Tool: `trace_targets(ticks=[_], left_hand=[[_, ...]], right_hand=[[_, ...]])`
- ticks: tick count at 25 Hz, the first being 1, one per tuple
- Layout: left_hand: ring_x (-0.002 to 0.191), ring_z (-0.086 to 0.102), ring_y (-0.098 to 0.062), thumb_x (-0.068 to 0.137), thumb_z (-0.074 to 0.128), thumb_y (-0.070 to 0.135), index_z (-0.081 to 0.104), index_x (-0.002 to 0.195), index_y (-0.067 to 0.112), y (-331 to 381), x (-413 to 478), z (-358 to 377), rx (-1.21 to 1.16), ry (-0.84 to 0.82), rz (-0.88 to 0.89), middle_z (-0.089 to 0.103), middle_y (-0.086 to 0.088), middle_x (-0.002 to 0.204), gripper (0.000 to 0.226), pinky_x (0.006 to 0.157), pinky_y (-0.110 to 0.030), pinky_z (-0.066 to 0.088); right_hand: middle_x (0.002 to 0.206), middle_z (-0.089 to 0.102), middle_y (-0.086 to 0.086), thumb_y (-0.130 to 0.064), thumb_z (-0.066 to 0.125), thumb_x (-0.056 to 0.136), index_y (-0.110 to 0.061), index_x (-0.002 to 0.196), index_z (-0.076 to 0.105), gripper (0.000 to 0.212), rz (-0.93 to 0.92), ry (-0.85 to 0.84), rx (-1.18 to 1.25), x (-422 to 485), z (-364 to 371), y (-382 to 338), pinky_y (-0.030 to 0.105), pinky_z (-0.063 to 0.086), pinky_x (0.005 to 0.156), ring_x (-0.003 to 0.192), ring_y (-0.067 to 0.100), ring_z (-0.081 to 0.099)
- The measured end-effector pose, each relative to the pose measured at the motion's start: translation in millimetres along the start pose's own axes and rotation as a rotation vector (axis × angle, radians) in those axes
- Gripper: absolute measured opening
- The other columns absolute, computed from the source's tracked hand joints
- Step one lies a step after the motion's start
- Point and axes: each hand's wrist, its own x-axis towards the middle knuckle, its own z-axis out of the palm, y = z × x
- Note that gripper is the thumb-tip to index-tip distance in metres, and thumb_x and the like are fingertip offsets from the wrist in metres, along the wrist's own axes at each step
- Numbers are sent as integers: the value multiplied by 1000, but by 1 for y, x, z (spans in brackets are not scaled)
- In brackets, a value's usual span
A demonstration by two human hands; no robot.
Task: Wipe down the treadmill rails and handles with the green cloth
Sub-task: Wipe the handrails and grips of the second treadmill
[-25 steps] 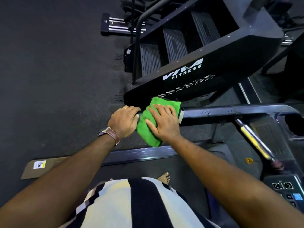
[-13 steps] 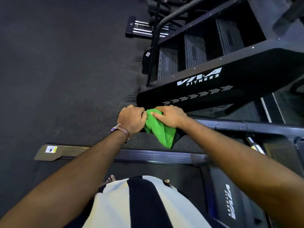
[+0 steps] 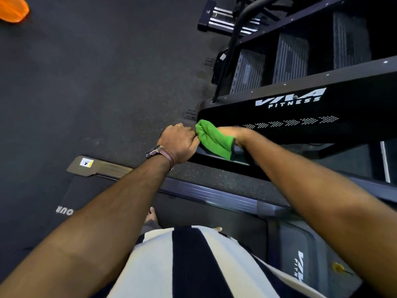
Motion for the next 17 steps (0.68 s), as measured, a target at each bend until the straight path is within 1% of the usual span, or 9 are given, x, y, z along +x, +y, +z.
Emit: trace_targets(ticks=[1, 3, 4, 6, 8, 10, 12, 14, 17], left_hand=[[85, 59, -33, 89, 31, 39, 64, 85, 15, 0, 0, 0, -6, 14, 7, 68, -8, 89, 41, 67, -40, 43], [86, 58, -32, 90, 29, 39, 64, 88, 18, 2, -1, 1, -8, 24, 22, 68, -5, 92, 41, 68, -39, 42], [86, 58, -31, 90, 29, 39, 64, 88, 18, 2, -1, 1, -2, 14, 17, 68, -4, 92, 41, 67, -39, 42], [85, 58, -33, 87, 27, 40, 63, 86, 16, 2, 0, -2, 8, -5, -20, 67, -8, 89, 43, 68, -39, 43], [84, 58, -34, 83, 23, 40, 62, 83, 12, 4, 0, -5, 12, -20, -30, 67, -12, 85, 48, 69, -41, 44], [84, 58, -36, 82, 26, 38, 63, 83, 11, 3, -1, -7, -30, -14, -16, 67, -14, 85, 45, 69, -42, 44], [84, 58, -37, 86, 31, 39, 65, 88, 15, 2, -2, -6, -56, -17, -3, 68, -11, 87, 42, 68, -41, 44], [85, 59, -33, 89, 25, 42, 65, 92, 19, 1, -1, -2, -1, -24, 20, 69, -4, 92, 47, 68, -39, 44], [86, 59, -30, 90, 24, 42, 66, 90, 19, -1, 0, 3, 19, -32, 22, 70, -1, 92, 48, 68, -38, 44]], right_hand=[[84, 64, -6, -27, 44, 103, -16, 90, 67, 29, -6, 64, -18, -14, 0, 2, 17, 47, 75, 74, 4, 59], [105, 69, -4, -56, 39, 98, -20, 108, 72, 49, 10, 147, -46, -34, -1, 13, 24, 48, 89, 94, 12, 63], [110, 68, -2, -63, 37, 95, -21, 114, 70, 56, 47, 160, -65, -35, -2, 16, 28, 46, 92, 100, 15, 62], [122, 65, 8, -59, 33, 99, -14, 122, 67, 60, 84, 150, -84, -26, 0, -2, 27, 41, 93, 107, 19, 60], [136, 57, 12, -43, 31, 105, -8, 132, 58, 52, 37, 107, -102, -12, -1, -31, 22, 36, 88, 109, 16, 53], [138, 56, 14, -43, 29, 105, -10, 134, 57, 52, -1, 183, -174, -17, 0, -42, 24, 36, 86, 116, 21, 55], [133, 61, 9, -63, 27, 98, -23, 129, 61, 61, 19, 347, -239, -37, 14, -24, 32, 42, 90, 119, 27, 58], [130, 63, 1, -72, 31, 91, -31, 132, 56, 63, -76, 648, -401, -60, 43, 2, 38, 43, 93, 117, 27, 59], [136, 57, 6, -64, 43, 93, -20, 134, 55, 61, -146, 1065, -587, -75, 105, 25, 45, 37, 101, 122, 28, 53]])
